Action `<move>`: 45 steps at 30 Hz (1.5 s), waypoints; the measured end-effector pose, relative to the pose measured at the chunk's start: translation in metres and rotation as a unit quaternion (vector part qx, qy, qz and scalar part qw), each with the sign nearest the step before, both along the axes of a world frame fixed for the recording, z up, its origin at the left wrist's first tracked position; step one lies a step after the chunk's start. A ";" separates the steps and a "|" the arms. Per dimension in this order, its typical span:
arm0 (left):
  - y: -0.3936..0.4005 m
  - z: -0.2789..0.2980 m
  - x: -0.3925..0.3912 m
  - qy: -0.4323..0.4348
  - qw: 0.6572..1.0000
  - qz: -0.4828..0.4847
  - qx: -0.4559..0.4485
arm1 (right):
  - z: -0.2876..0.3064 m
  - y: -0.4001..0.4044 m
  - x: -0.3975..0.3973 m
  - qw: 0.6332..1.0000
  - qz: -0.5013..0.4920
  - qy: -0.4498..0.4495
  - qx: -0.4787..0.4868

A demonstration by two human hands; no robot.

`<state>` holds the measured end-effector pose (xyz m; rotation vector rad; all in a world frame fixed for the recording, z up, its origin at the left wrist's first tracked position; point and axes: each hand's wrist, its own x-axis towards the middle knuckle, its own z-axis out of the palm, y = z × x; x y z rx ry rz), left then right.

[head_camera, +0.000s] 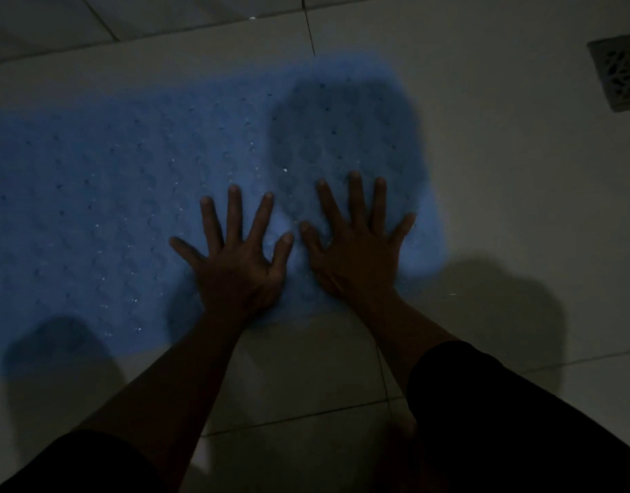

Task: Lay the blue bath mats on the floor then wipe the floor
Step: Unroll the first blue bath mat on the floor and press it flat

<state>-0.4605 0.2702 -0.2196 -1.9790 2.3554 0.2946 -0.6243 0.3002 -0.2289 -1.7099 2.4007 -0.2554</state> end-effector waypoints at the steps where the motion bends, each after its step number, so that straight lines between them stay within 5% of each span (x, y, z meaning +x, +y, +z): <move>1: 0.002 0.001 0.000 -0.007 1.000 -0.001 -0.003 | -0.001 0.000 0.000 1.000 0.003 -0.001 0.004; 11: 0.000 0.015 0.025 0.036 0.994 -0.021 0.097 | 0.018 -0.005 0.018 0.994 -0.013 -0.067 0.084; 20: 0.023 0.034 0.177 0.057 0.991 0.118 0.029 | 0.036 -0.016 0.147 0.976 0.202 -0.055 0.060; 27: 0.010 0.027 0.275 0.050 0.980 0.193 0.027 | 0.030 -0.048 0.235 0.959 0.279 -0.038 0.041; 40: -0.023 -0.004 0.303 -0.014 0.986 0.153 -0.060 | 0.010 -0.093 0.276 0.949 0.311 0.051 0.028; 45: -0.026 0.000 0.306 0.022 0.988 0.153 -0.018 | 0.014 -0.094 0.277 0.947 0.314 0.048 0.056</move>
